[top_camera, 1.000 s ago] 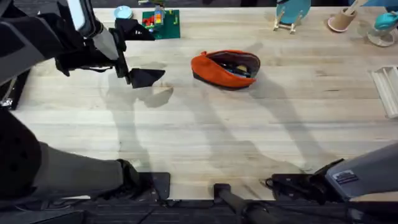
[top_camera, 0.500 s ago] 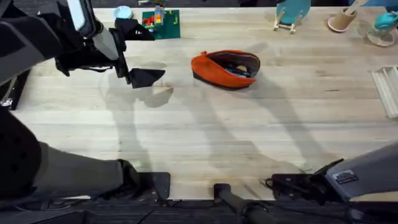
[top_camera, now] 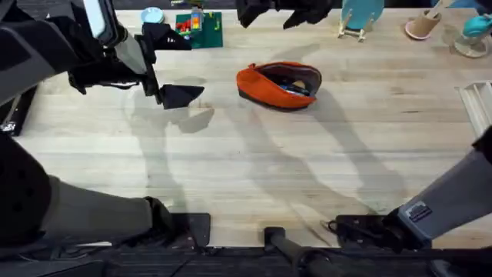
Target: Unzip the bag, pick up the pens from the table one at a time and place them inside, then zip the bag closed.
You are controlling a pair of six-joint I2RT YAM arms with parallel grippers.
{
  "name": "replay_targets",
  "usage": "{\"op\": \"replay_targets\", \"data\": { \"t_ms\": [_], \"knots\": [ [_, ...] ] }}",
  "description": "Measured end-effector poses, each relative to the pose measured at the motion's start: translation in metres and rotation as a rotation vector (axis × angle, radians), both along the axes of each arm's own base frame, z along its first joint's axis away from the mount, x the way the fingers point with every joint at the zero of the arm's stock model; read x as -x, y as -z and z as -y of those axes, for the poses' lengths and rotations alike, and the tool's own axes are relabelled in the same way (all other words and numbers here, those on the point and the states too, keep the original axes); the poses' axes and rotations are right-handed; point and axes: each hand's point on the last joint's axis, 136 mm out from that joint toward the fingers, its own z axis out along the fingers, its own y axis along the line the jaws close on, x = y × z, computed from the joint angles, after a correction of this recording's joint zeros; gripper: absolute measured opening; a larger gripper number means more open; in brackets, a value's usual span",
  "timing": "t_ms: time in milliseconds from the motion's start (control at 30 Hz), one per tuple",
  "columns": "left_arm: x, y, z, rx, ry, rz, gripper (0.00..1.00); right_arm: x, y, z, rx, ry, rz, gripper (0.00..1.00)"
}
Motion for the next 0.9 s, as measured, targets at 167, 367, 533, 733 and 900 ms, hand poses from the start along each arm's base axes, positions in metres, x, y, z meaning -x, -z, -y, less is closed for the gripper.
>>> {"op": "replay_targets", "data": {
  "t_ms": [167,367,533,733,900],
  "knots": [
    [0.000,0.000,0.000,0.000,0.000,0.000,0.993,-0.002,0.027,-0.007,0.007,0.029,-0.071,0.996],
    [0.000,0.000,0.000,0.000,0.000,0.000,0.993,0.002,0.052,-0.019,0.016,0.044,-0.136,0.997],
    [0.000,0.000,0.000,0.000,0.000,0.000,0.992,0.004,0.075,-0.026,0.024,0.075,-0.201,0.996],
    [0.000,0.000,0.000,0.000,0.000,0.000,0.992,0.009,0.088,-0.027,0.043,0.079,-0.239,0.996],
    [0.000,0.000,0.000,0.000,0.000,0.000,0.993,0.013,0.100,-0.032,0.061,0.067,-0.264,0.996]
  ]
}}
